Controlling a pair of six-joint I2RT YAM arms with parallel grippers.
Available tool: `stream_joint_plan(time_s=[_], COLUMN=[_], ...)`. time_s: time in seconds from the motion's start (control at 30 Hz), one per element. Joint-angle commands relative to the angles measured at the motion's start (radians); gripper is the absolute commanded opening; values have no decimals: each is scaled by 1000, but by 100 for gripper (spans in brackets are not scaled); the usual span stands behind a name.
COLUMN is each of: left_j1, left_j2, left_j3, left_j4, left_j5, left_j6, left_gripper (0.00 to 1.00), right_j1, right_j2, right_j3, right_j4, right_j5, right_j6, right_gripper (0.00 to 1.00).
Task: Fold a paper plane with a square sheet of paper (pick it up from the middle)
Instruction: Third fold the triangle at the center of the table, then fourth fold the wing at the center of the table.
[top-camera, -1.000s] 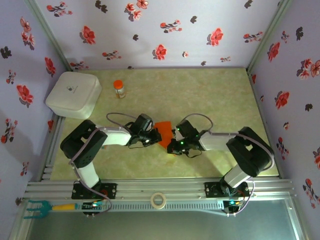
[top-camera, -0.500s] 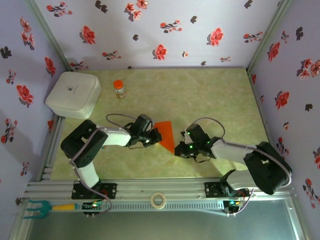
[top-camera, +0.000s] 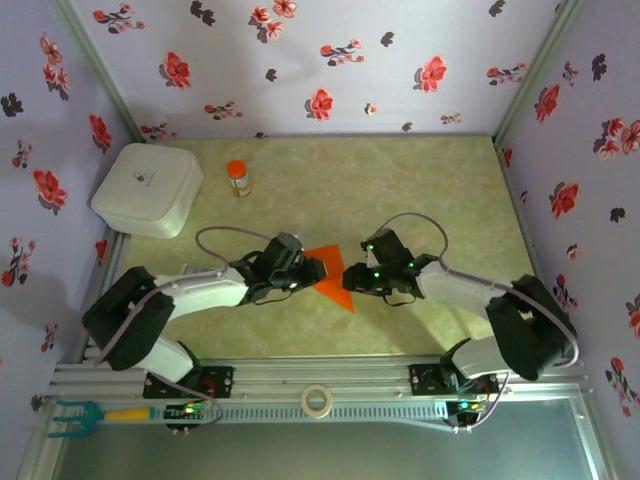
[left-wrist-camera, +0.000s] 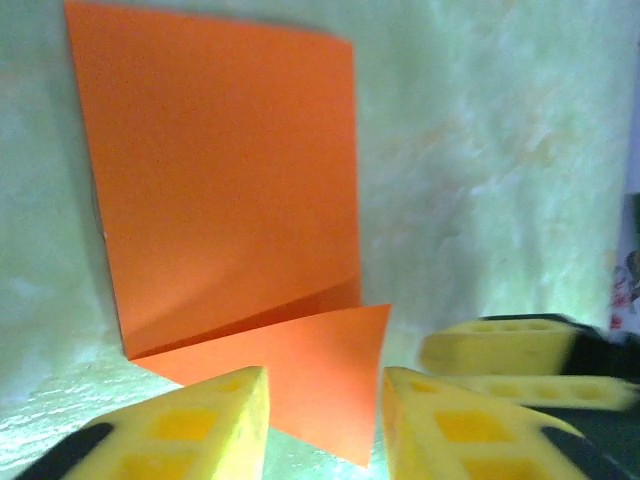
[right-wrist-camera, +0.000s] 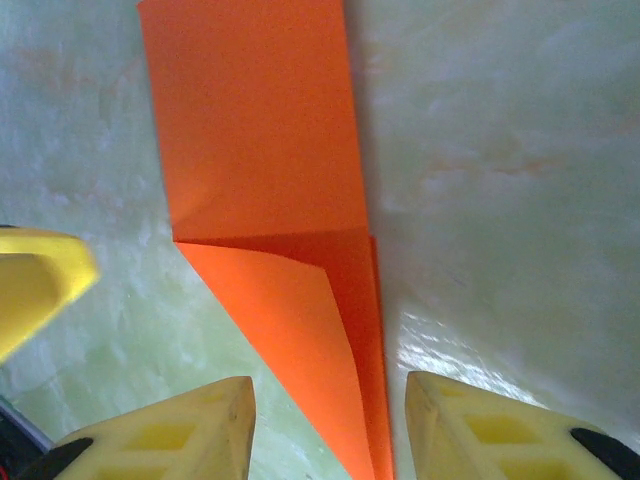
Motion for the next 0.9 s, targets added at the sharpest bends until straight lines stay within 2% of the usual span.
stream_joint_plan(time_s=[0.0,0.1,0.33,0.47,0.87], left_j1=[39,78,156,190,222], left_j2=[-39,-58,-34,-11,91], left_j3=[-36,-59,-84,-86,-23], left_j4=[-67,-51,15,59,104], left_j5=[-43,10,151,208,305], left_j6=[37,50,55,50,55], left_gripper=[39,45,49,52,59], right_j1=[-5,-7,-25,-41,-90], right_j2=[52,90,93,81,19], right_j3=[36,55,59,52,-10], right_j4=[47,44,24,25,104], right_j5=[-49,-57,-78,-95,-159], right_j6=[-16,-32,-64,-73,-52], right_gripper=[40,35,16,10,9])
